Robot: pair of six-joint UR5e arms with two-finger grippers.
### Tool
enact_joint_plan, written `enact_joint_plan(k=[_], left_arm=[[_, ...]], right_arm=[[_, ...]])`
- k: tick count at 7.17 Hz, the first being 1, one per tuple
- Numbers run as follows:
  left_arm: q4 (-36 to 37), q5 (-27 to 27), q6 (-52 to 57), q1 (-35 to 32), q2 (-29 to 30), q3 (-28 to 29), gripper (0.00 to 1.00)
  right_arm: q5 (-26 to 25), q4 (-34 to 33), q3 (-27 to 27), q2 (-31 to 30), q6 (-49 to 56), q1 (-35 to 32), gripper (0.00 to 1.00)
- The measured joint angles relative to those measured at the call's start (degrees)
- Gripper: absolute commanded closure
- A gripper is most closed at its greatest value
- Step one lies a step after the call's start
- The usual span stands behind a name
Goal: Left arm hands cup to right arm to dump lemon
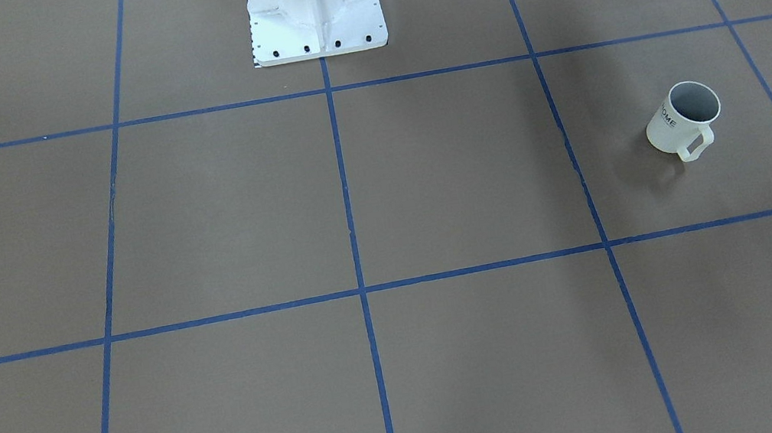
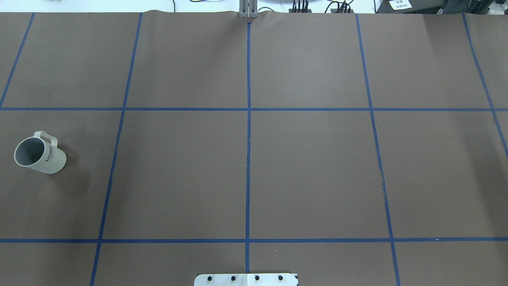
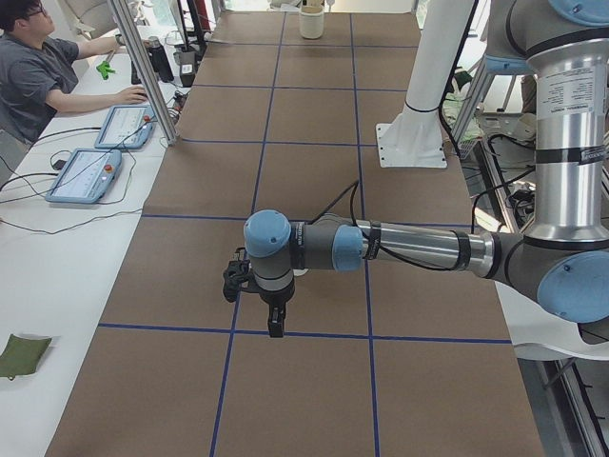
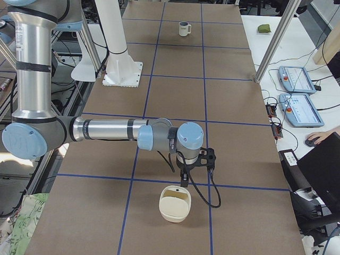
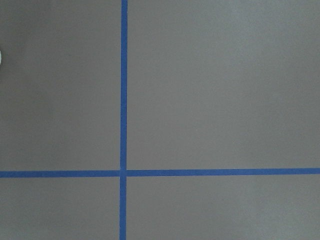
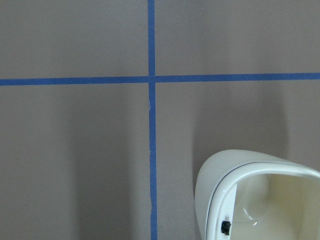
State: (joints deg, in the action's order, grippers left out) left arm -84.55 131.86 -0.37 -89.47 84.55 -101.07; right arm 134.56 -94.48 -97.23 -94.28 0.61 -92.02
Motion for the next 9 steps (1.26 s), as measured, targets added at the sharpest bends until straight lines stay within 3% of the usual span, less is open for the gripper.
enact_joint_plan(k=[5,9], left_arm=[[-0.5,0.0,0.2,0.1,0.5,-0.5,0.00],[-6.3,2.4,-0.6,1.8,2.2,-2.3,0.00]], right_arm=[[0.1,0.1,-0.6,1.3,0.1,0.0,0.00],[0.6,-0.1,-2.0,6.5,-0.1,0.4,0.00]])
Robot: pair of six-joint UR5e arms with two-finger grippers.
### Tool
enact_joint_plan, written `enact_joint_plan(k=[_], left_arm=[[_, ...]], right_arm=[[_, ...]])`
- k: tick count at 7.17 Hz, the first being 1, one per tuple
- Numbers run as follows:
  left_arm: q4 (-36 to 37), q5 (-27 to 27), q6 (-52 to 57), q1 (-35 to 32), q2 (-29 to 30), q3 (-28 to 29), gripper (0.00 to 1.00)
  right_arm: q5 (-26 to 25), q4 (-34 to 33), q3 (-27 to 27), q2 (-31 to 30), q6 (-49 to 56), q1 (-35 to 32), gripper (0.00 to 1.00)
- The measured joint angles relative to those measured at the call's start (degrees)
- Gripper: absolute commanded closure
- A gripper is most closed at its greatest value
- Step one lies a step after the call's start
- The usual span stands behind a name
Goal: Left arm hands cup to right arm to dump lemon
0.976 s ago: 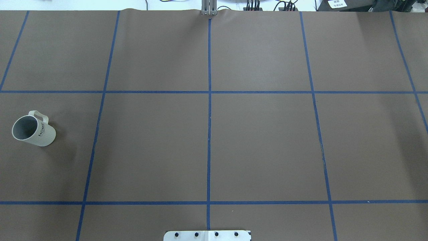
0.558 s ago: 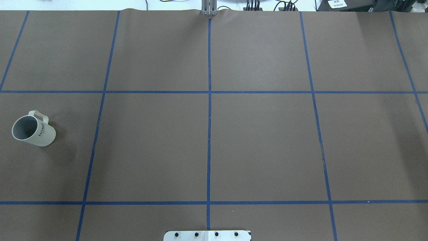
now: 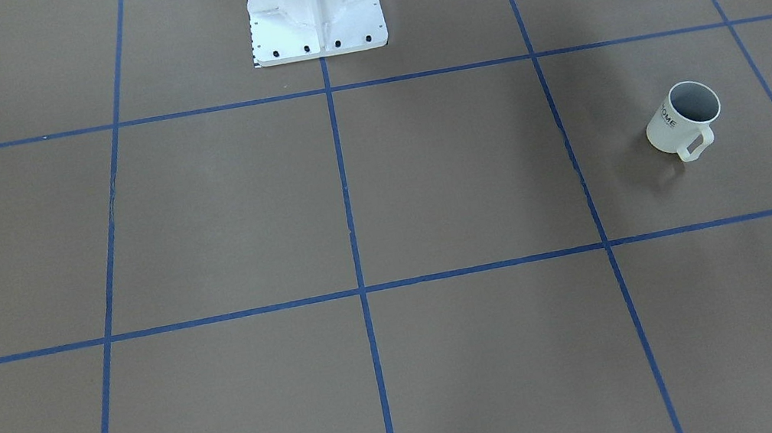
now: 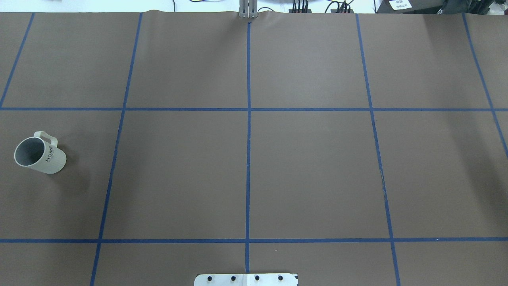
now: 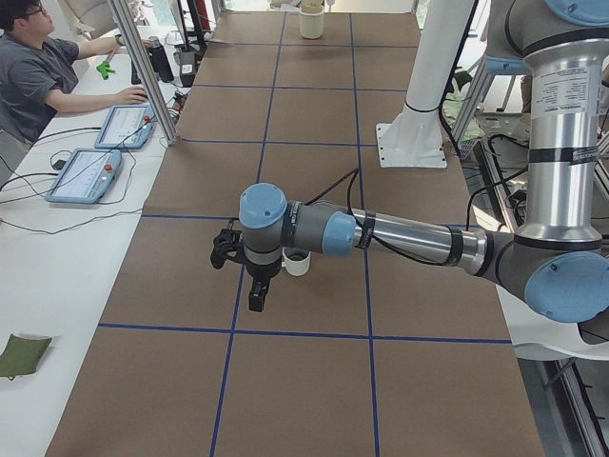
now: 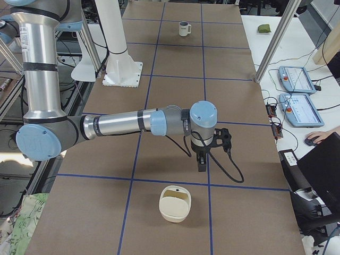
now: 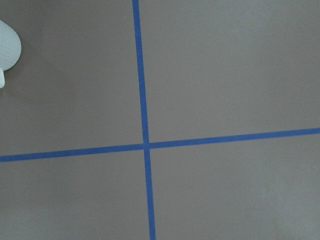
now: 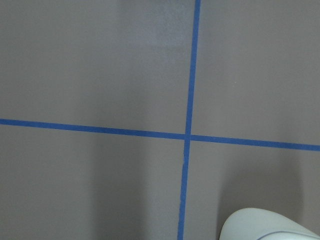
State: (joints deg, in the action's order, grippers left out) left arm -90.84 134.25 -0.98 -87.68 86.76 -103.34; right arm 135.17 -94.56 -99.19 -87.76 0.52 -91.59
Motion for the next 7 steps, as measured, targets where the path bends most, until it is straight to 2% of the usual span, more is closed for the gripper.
enact_joint_plan(k=[2,4,7], left_arm=[[-1.3,2.8,-8.2,5.9,-0.1,-2.4,0.00],[-5.9,-1.5,-13.5,12.9,-0.5,-4.4,0.00],[-8.6,-7.1,-15.7,21.7,-0.6,-4.2,0.00]], right_arm=[[1.3,0.1,-1.0,1.0,-0.1,2.9,0.00],[1.7,0.2,-3.0,1.5,-0.1,5.3,0.00],[2.1,0.2,-5.1,2.2,-0.2,6.4,0.00]])
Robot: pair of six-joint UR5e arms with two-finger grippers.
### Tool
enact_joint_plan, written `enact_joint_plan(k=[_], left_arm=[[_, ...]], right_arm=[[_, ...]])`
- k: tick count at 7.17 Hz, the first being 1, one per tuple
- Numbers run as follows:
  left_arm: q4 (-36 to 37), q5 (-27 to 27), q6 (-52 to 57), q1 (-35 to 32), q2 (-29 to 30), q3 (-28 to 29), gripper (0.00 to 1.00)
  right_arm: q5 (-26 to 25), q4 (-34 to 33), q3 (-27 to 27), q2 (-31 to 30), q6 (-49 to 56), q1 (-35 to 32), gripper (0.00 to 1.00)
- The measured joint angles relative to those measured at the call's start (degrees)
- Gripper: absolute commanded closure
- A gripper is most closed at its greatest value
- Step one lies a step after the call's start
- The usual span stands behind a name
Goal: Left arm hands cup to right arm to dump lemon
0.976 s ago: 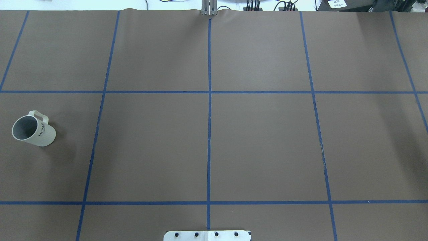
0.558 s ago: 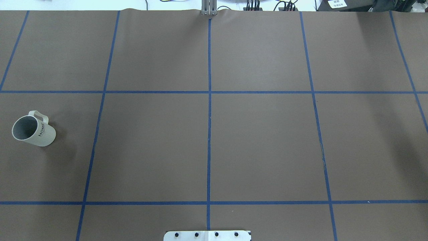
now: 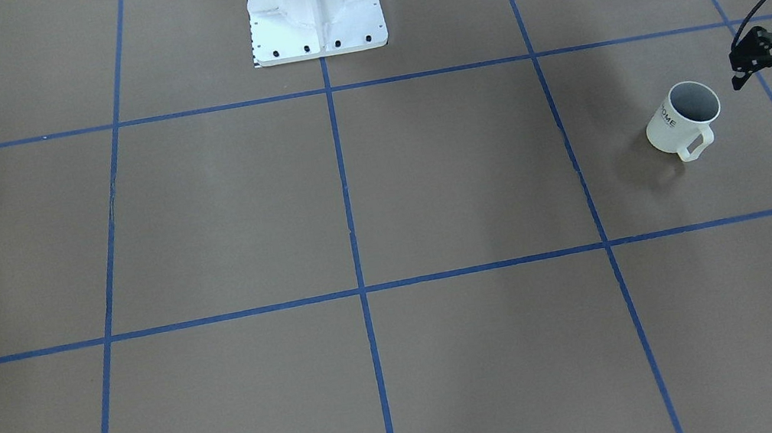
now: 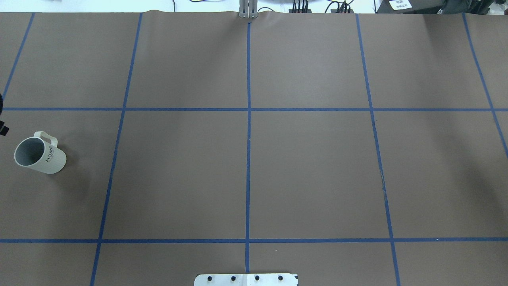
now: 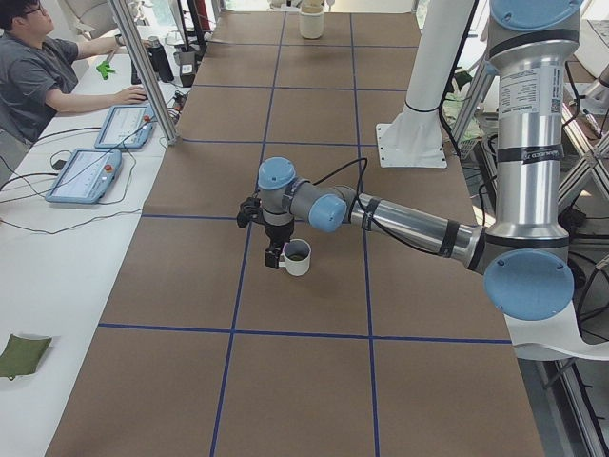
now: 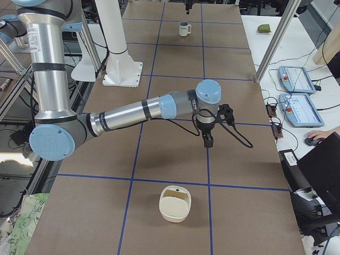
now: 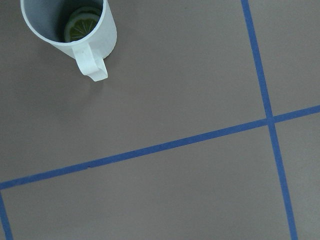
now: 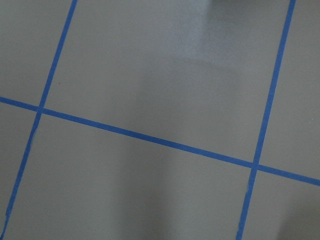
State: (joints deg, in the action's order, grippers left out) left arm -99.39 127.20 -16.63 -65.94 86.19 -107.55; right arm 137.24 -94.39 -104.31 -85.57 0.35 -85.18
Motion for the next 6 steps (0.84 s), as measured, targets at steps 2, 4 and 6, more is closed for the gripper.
enact_joint_plan(k=[2,4,6], left_arm=[[-2.1,-0.6,-3.0,3.5,0.0,1.0,0.00],[-3.2,-0.7,-3.6,4.7,0.6,3.6,0.02],[-6.5,-0.6,-4.0,5.3,1.2,7.2,0.03]], right_arm=[[0.0,0.0,-0.2,0.7,0.0,0.5,0.00],[0.1,0.0,-0.4,1.0,0.0,0.7,0.00],[0.1,0.0,-0.5,1.4,0.0,0.9,0.00]])
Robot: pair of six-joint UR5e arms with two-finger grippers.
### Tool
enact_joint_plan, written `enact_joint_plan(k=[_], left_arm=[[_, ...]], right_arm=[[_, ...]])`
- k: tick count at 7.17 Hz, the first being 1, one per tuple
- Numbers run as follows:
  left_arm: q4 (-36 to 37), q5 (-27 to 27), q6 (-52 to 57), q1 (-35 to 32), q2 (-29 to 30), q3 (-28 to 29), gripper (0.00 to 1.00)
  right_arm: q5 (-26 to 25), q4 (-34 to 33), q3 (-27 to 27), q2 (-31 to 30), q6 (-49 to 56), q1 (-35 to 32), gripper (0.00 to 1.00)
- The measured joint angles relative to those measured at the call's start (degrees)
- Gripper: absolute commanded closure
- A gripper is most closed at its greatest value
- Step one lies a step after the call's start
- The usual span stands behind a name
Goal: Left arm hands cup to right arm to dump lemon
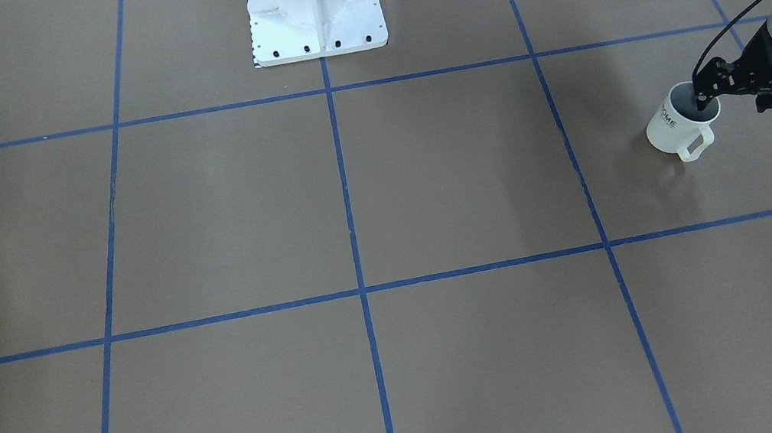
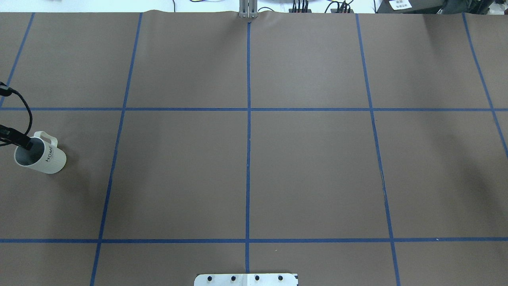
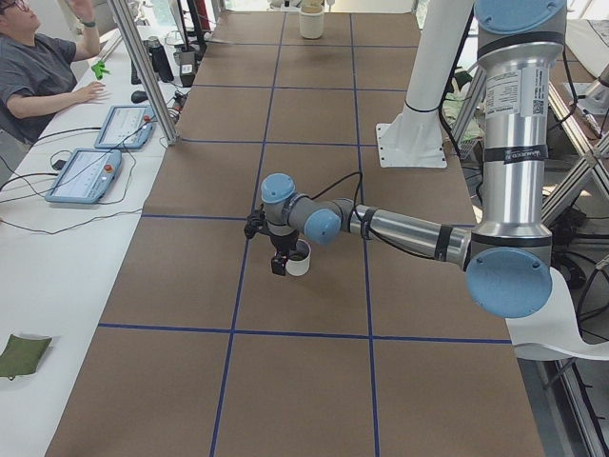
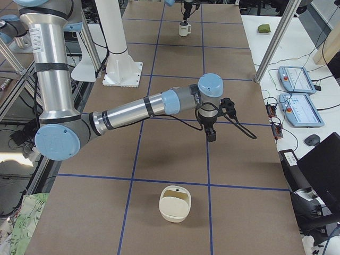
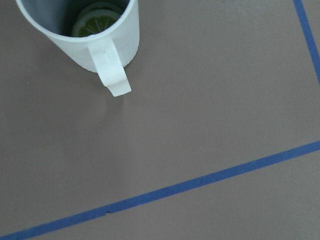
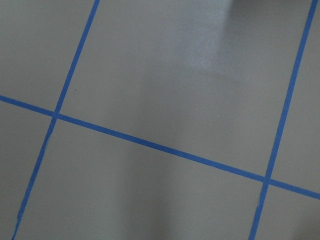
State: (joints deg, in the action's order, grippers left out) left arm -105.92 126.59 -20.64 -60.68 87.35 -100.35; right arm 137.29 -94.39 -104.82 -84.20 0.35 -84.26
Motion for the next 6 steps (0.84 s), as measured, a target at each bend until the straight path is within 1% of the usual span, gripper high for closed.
enact_joint_plan(k=[2,3,4,5,6], left_arm=[[-1.2,0.2,-0.2,0.3,0.5,1.4,0.65],[-1.3,0.2,-0.2,0.3,0.6,1.6,0.79],[-1.3,0.2,-0.2,0.4,0.7,1.8,0.87],[-1.2,0.3,-0.2,0.4,0.8,1.9,1.00],[-1.0,0.5,-0.2,0.4,0.9,1.8,1.00]], right_arm=[[0.0,0.0,-0.1,0.3,0.0,0.1,0.00],[0.0,0.0,-0.1,0.3,0.0,0.1,0.00],[0.0,0.0,-0.1,0.5,0.0,0.1,0.00],[0.0,0.0,-0.1,0.7,0.0,0.2,0.00],[0.0,0.0,-0.1,1.0,0.0,0.4,0.00]])
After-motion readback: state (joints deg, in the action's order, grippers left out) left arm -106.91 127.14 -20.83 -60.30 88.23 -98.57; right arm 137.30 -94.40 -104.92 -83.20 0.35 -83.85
